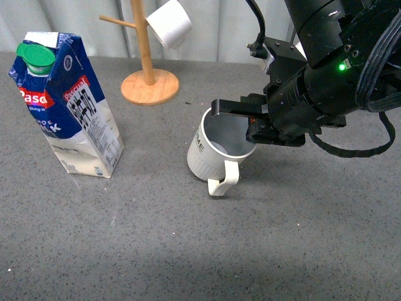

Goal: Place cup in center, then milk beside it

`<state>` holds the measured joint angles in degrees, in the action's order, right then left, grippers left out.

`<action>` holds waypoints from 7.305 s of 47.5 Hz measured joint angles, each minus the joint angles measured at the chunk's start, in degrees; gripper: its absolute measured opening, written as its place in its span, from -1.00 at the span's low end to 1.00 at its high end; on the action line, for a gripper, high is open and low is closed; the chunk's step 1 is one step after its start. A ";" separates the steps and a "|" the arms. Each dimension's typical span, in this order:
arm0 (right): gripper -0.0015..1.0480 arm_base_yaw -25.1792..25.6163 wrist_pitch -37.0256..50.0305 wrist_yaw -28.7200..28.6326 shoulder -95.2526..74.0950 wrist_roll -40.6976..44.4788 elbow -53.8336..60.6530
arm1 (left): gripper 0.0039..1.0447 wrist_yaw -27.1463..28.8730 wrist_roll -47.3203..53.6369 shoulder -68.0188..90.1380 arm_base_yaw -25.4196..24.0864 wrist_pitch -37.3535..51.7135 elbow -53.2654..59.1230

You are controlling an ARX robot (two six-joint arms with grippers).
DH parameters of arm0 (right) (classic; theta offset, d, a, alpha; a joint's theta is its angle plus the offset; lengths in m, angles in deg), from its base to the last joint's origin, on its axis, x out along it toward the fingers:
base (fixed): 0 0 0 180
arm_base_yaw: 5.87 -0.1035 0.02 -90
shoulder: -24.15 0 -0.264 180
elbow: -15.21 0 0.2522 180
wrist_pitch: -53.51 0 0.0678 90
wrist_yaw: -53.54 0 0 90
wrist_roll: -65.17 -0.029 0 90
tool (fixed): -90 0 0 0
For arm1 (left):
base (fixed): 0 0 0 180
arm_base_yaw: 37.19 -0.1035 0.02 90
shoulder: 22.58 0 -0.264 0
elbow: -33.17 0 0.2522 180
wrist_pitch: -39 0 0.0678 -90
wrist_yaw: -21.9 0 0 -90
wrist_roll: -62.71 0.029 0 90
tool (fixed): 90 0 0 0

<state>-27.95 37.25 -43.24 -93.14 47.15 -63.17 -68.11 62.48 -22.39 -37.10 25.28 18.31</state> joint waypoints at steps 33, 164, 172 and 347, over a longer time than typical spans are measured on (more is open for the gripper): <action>0.46 0.79 4.28 0.17 3.50 0.15 0.04 | 0.88 0.00 0.00 0.00 0.00 0.00 0.00; -0.98 21.94 2.86 6.73 116.76 18.03 64.30 | 0.88 0.02 0.00 0.00 0.00 0.00 0.00; -0.73 21.94 2.60 6.71 117.00 18.05 64.30 | 0.88 0.00 0.00 0.00 0.00 0.00 0.00; 0.82 21.99 2.54 6.71 117.09 18.01 64.30 | -0.92 8.04 -12.26 97.68 16.00 50.64 -27.41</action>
<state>-5.96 39.78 -36.53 23.94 65.16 1.13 -60.07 50.22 75.29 -21.10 75.92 -9.10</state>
